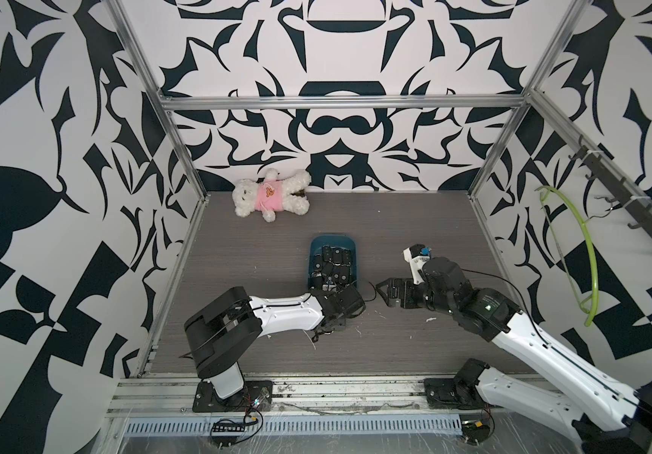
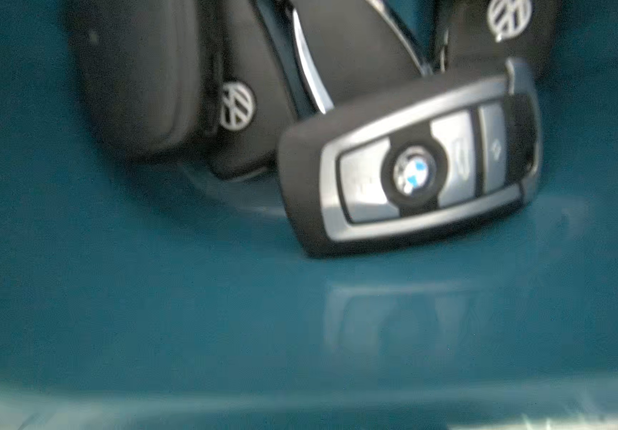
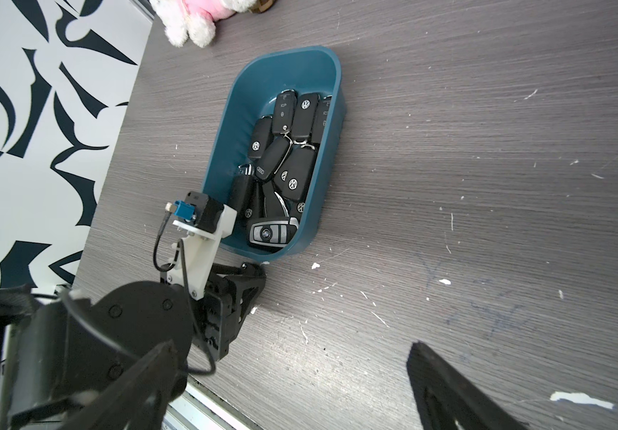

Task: Place the car key into the storage box
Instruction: Pick up the car key from the center of the board.

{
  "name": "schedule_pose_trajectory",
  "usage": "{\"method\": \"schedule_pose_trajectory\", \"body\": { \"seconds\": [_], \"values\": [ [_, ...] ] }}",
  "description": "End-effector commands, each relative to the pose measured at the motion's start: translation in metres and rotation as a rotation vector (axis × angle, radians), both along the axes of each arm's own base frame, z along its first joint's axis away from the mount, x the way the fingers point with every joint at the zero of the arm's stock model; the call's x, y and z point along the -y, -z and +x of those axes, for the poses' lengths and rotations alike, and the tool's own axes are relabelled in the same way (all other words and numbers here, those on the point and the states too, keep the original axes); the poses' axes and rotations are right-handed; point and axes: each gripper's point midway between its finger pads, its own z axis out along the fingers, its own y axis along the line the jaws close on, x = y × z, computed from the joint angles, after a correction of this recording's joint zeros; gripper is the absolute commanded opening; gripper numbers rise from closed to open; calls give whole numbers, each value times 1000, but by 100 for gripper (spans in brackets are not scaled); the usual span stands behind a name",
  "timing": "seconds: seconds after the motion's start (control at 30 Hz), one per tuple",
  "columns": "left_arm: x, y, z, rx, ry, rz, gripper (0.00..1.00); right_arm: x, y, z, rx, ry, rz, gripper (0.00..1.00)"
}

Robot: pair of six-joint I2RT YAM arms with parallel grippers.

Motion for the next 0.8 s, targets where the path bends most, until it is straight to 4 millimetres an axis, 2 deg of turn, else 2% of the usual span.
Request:
{"method": "schedule_pose_trajectory", "body": {
  "seconds": [0.0, 0.17, 0.37, 0.57, 0.77],
  "values": [
    [-7, -14, -9, -20, -13, 17, 35, -4, -7, 8, 31, 13, 15, 100],
    [-9, -48, -7, 20, -25, -20, 33, -8, -7, 14, 38, 6, 5, 100],
    [-1, -93, 10, 84, -12, -77, 34, -18, -7, 22, 38, -10, 8, 100],
    [3, -119, 47, 114, -20, -123, 35, -21, -9, 28, 52, -11, 4, 100],
    [7, -130, 95, 126, -31, -157, 35, -23, -14, 35, 73, -2, -1, 100]
  ]
}}
